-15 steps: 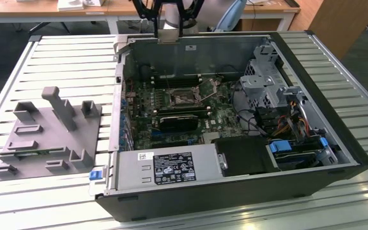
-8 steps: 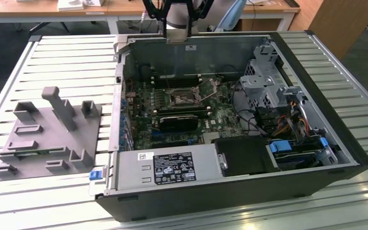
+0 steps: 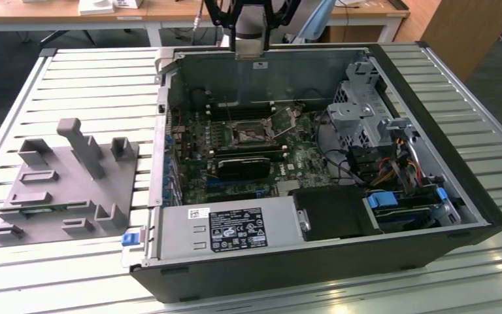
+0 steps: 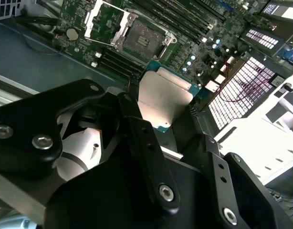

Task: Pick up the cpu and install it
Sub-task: 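Pick up the cpu and move it towards the insertion slot, then place the cpu into insertion slot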

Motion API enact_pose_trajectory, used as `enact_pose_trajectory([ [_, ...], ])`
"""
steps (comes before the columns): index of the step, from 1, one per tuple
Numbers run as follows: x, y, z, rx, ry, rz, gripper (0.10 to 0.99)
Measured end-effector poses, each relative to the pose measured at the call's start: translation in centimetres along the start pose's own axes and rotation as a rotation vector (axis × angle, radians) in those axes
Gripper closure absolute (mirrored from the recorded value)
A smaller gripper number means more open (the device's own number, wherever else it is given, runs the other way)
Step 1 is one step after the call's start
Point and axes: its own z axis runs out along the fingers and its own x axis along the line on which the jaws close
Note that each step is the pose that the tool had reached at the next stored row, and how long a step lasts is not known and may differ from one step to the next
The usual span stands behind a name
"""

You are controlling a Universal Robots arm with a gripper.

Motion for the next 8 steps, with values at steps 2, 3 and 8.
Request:
enact_pose_trajectory([
  [2, -0.17, 0.01, 0.01, 0.0, 0.0, 0.0, 0.557],
  [3, -0.23, 0.0, 0.01, 0.0, 0.0, 0.0, 0.557],
  [8, -0.4, 0.01, 0.02, 0.0, -0.0001, 0.002, 0.557],
])
